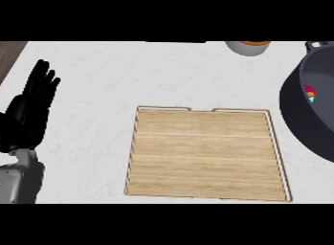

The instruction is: Pick the cupcake from the tray and place it in the pot

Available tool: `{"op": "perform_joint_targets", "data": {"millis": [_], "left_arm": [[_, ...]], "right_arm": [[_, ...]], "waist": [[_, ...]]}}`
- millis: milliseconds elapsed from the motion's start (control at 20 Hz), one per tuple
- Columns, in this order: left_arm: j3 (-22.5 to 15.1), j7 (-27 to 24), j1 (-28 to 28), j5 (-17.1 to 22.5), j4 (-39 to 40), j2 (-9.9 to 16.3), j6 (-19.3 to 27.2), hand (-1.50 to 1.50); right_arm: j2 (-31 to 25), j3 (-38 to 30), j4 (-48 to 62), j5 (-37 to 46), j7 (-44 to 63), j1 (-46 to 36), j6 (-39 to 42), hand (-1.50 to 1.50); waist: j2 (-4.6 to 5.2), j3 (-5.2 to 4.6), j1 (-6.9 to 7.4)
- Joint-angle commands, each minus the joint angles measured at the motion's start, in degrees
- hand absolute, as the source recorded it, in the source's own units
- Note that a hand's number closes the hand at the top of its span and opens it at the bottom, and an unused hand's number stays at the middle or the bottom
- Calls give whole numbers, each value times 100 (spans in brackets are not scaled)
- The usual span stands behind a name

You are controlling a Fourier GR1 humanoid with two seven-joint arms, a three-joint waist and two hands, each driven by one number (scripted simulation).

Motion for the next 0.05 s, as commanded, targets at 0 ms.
{"op": "perform_joint_targets", "data": {"millis": [0], "left_arm": [[-104,-77,46,-22,20,-101,-15,0]], "right_arm": [[-42,-11,57,-31,-469,134,582,-150]], "waist": [[10,6,6]]}}
